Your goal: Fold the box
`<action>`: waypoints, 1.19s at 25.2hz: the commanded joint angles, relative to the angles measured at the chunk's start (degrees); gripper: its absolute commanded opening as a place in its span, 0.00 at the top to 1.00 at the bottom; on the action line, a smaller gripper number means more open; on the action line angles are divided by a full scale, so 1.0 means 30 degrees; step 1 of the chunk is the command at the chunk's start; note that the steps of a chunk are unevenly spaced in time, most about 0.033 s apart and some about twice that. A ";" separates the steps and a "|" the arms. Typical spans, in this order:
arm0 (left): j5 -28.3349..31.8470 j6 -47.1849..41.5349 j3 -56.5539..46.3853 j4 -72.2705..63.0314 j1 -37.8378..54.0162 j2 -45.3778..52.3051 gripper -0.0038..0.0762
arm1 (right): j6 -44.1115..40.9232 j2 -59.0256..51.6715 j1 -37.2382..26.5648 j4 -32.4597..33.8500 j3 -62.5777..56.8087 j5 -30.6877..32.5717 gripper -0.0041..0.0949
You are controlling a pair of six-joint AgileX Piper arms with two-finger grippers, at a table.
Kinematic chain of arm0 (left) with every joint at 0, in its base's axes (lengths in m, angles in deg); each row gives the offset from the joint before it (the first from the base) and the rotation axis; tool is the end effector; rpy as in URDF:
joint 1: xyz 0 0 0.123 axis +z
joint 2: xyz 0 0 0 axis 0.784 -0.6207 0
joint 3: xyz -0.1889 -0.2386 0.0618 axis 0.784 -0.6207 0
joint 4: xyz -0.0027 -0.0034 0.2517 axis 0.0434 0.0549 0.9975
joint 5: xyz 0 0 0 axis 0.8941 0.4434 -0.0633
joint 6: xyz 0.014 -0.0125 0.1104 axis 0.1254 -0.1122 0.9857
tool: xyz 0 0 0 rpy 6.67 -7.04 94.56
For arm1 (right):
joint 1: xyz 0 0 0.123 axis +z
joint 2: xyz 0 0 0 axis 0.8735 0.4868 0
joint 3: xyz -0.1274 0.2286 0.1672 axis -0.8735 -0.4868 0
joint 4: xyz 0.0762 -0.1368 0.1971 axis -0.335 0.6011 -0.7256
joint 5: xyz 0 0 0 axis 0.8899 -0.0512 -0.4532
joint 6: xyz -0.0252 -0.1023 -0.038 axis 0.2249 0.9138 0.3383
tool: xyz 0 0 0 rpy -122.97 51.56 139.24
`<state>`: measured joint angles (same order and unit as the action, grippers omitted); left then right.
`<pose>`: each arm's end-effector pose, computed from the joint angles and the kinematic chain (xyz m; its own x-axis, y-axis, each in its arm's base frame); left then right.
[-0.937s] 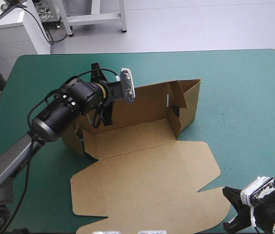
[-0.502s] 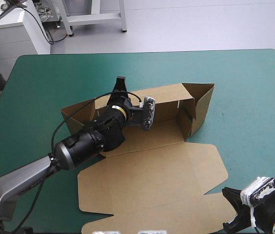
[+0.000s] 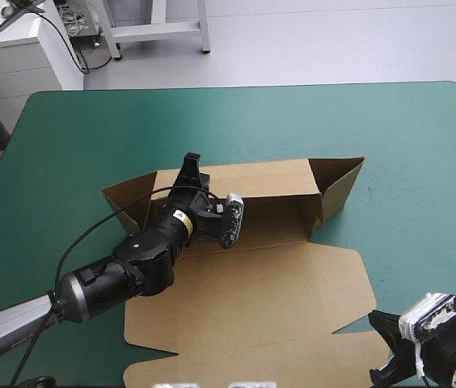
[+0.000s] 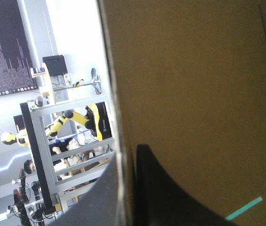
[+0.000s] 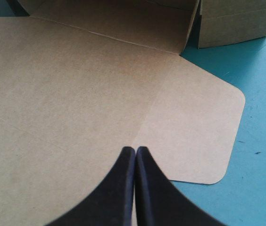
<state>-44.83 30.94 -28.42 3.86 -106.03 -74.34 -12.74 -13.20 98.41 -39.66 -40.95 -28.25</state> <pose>0.2257 -0.2146 0.3327 0.3368 0.9412 0.0275 0.4008 -0.1697 0.9003 0.0288 0.0193 0.2719 -0.4619 -0.2045 -0.8630 -0.5441 0.8338 0.0937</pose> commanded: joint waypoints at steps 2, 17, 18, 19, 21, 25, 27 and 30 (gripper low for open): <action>0.0452 -0.1367 -0.0348 0.1602 -0.0121 0.0860 0.96 | -0.0001 0.0207 -0.0083 0.0026 0.0507 -0.1269 0.98; 0.1700 -0.5228 -0.0477 0.4453 0.0997 0.0813 0.96 | 0.0376 0.0207 -0.0083 0.0559 0.0493 -0.1306 0.86; 0.1815 -0.5228 -0.0477 0.4453 0.0997 0.0813 0.96 | 0.0519 0.0207 -0.0083 0.0559 0.0493 -0.1306 0.80; 0.2010 -0.5228 -0.0477 0.4453 0.0997 0.0813 0.96 | 0.0662 0.0207 -0.0083 0.0559 0.0493 -0.1306 0.68; 0.2194 -0.5255 -0.0477 0.4453 0.0997 0.0813 0.96 | 0.0741 0.0207 -0.0083 0.0559 0.0493 -0.1306 0.39; 0.2194 -0.5958 -0.0477 0.4453 0.0997 0.0813 0.96 | 0.0313 0.0207 -0.0083 0.0593 0.0493 -0.1565 0.33; 0.2231 -0.5958 -0.0477 0.4453 0.0997 0.0813 0.96 | -0.0444 0.0207 -0.0083 0.0763 0.0493 -0.2013 0.33; 0.2231 -0.5958 -0.0477 0.4453 0.0997 0.0813 0.96 | -0.2199 0.0207 -0.0083 0.1833 0.0543 -0.2134 0.33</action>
<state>-38.43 13.85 -31.32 14.98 -103.14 -73.57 -15.48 -13.20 98.41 -37.47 -40.95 -30.19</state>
